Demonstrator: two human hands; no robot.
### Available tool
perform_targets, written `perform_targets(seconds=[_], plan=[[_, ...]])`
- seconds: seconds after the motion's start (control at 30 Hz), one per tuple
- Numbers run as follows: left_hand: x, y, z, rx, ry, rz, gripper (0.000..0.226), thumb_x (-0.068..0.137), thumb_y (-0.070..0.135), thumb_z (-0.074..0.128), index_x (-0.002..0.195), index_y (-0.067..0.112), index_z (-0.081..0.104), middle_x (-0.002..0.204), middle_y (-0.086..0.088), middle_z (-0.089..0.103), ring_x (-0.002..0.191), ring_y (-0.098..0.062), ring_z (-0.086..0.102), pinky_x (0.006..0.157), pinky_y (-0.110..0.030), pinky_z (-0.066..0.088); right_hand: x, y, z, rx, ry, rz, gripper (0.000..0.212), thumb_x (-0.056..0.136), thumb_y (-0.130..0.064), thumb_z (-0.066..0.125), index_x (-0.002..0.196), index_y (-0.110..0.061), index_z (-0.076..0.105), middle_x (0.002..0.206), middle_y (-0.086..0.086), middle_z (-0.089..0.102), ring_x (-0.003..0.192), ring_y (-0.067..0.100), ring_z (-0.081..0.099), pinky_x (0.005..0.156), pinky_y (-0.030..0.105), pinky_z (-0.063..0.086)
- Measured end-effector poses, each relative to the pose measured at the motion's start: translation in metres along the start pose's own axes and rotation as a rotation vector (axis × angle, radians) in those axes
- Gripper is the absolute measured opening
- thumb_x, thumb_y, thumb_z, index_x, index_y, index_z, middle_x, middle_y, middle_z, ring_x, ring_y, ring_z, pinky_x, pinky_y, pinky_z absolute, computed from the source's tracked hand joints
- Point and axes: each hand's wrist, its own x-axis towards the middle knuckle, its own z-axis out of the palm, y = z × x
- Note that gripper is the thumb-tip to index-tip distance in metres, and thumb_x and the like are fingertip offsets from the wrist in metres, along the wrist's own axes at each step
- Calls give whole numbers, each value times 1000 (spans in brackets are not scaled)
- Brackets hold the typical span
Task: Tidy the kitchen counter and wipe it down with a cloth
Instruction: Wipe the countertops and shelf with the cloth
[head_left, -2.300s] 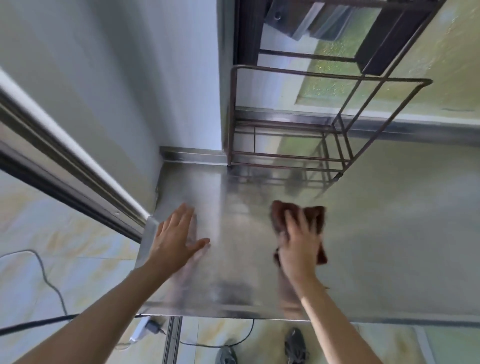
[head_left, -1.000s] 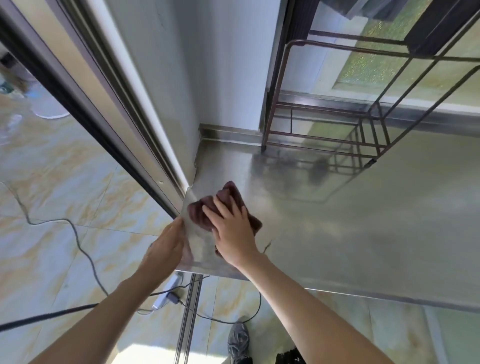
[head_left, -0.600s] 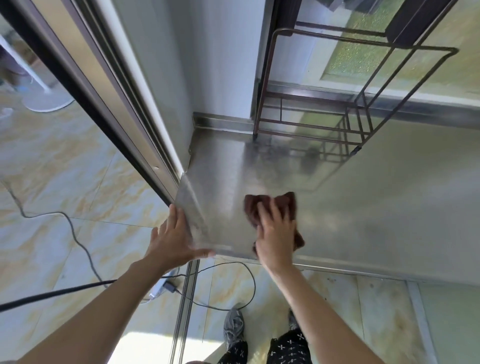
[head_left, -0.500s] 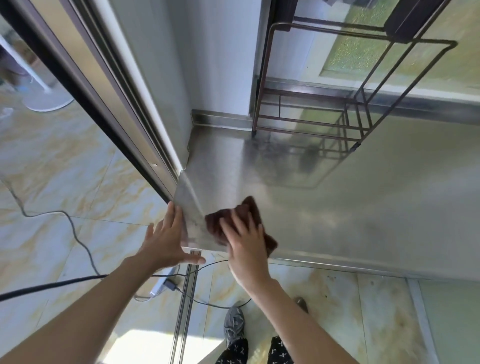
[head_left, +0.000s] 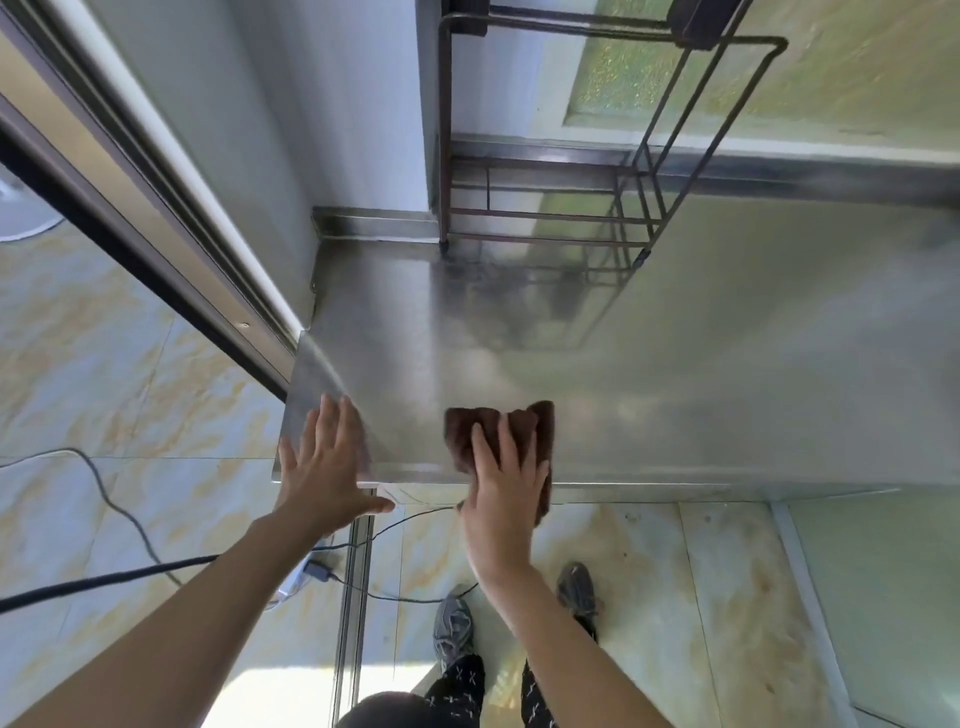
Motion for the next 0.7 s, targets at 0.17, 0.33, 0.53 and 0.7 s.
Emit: perform_targets(seconds=[0.17, 0.33, 0.53, 0.7], plan=[[-8, 3, 0, 1, 9, -2, 131, 57, 60, 74, 144, 14, -13, 156, -9, -15, 145, -28, -9, 116, -56, 4, -22, -37, 24, 28, -226, -470, 61, 71, -12, 69, 128, -28, 50, 143, -1, 46, 132, 36, 41, 105, 59, 34], [-7, 41, -4, 44, -37, 174, 124, 63, 55, 72, 144, 13, -11, 157, -7, -14, 145, -25, -9, 117, -53, 1, -3, 23, -9, -131, -283, -587, 61, 73, -12, 48, 131, -33, 45, 145, -5, 42, 129, 33, 43, 101, 55, 37], [-2, 101, 6, 100, -126, 307, 120, 70, 50, 69, 142, 12, -19, 154, -6, -23, 144, -25, -16, 116, -48, -5, 9, 101, -59, -202, -276, -482, 81, 64, -10, 72, 135, -32, 40, 147, -4, 40, 129, 33, 44, 99, 55, 38], [5, 152, 10, 44, -124, 375, 109, 74, 48, 66, 145, 15, -10, 156, -4, -18, 145, -22, -11, 117, -46, -3, 15, 161, -102, -245, -304, -306, 91, 54, -10, 82, 134, -31, 42, 145, 0, 44, 129, 33, 46, 99, 53, 41]])
